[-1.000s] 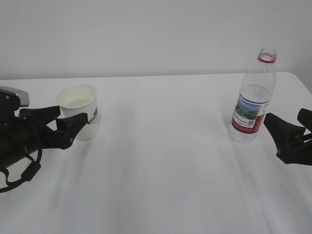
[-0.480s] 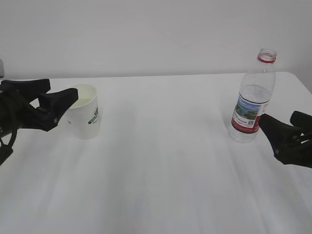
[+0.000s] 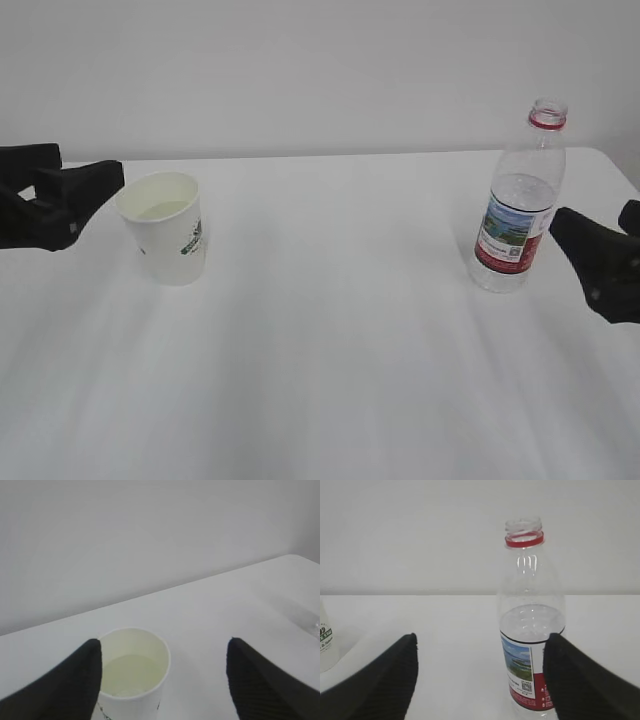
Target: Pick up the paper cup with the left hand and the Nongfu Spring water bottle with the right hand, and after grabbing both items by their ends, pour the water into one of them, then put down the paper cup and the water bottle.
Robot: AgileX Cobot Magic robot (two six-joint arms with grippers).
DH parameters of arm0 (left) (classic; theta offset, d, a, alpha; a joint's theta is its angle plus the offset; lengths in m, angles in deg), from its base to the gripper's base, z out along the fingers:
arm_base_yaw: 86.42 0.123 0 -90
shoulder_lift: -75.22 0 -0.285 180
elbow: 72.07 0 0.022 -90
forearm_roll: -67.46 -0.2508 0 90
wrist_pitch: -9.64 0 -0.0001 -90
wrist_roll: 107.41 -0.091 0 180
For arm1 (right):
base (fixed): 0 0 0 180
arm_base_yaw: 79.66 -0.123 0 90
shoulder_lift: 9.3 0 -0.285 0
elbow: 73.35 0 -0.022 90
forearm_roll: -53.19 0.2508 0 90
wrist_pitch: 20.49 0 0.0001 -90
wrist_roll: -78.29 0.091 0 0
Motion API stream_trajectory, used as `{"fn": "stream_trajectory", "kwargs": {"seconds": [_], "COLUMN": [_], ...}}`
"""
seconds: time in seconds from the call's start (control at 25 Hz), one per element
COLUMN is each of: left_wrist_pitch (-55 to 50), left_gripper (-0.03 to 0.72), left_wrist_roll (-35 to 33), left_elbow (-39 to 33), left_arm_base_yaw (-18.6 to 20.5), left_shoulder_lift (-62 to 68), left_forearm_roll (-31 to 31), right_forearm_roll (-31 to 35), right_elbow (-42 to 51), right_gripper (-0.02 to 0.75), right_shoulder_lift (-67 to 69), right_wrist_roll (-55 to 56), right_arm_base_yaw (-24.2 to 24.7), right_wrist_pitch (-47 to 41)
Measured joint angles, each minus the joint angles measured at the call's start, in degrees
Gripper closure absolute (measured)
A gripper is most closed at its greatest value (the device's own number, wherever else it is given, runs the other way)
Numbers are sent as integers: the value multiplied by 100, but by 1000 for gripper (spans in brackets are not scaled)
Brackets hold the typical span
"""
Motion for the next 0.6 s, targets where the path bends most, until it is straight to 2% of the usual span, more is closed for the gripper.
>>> {"fn": "stream_trajectory", "kwargs": {"seconds": [0.36,0.6], "left_wrist_pitch": [-586,-1255], "left_gripper": [138,140], "left_wrist_roll": [278,328], "left_elbow": [0,-12], "left_arm_base_yaw": [0,0], "left_shoulder_lift": [-781,-1480], "left_forearm_roll": [0,0], "right_forearm_roll": [-55,-333], "right_elbow": [-383,-685], "right_gripper": [145,145], "right_shoulder_lift": [-1438,-2325], "right_wrist_roll": [14,14], "right_arm_base_yaw": [0,0], "right_wrist_pitch": [-1709,-2976]}}
